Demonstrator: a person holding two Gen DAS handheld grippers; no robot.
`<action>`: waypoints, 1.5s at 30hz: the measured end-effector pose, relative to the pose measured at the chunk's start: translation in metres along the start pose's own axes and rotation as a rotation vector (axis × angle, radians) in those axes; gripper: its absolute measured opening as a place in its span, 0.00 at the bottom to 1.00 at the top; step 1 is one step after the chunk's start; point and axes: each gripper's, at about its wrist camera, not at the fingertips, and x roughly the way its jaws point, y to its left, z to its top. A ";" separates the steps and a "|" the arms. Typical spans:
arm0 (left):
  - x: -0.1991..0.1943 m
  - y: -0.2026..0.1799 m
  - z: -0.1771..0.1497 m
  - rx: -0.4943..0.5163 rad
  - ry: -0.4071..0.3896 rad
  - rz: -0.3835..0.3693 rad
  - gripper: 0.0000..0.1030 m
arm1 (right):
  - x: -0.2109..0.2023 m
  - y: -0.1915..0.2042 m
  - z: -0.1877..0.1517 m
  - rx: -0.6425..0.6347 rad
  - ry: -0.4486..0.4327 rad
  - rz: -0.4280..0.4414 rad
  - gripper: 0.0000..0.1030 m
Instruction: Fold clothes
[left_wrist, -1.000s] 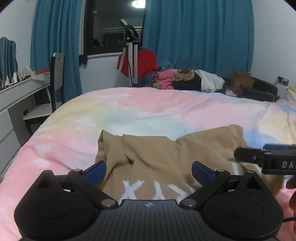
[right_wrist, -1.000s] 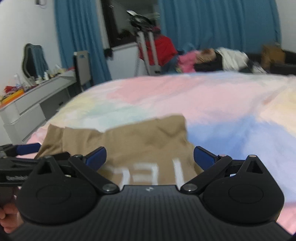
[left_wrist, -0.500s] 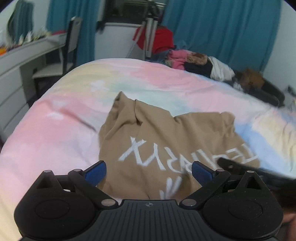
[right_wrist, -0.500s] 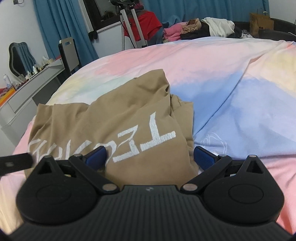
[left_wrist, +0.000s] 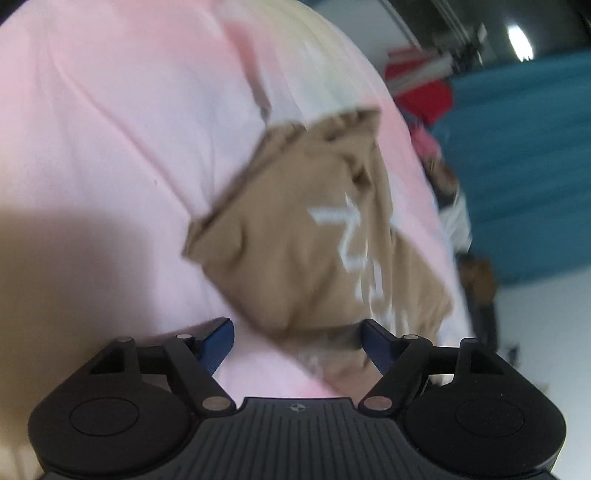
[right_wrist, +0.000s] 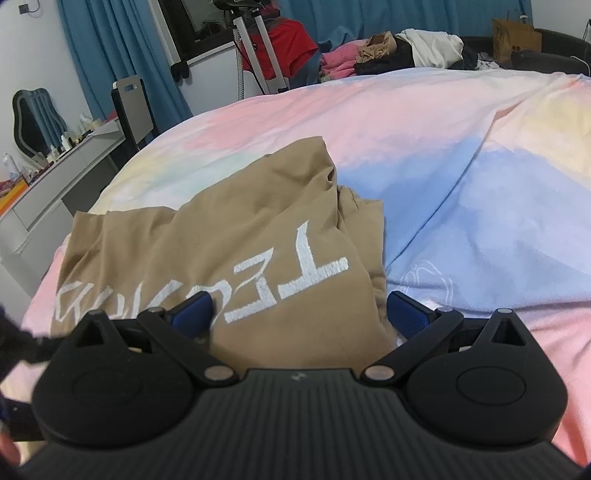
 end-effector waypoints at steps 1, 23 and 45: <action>0.000 0.001 0.002 -0.010 -0.023 -0.008 0.74 | 0.001 0.000 0.000 0.004 0.001 0.001 1.00; 0.009 -0.015 -0.003 0.008 -0.038 -0.101 0.41 | -0.003 0.003 0.002 0.044 -0.005 -0.026 1.00; 0.002 -0.028 0.012 -0.006 -0.097 -0.282 0.17 | 0.018 -0.019 -0.048 0.937 0.253 0.620 1.00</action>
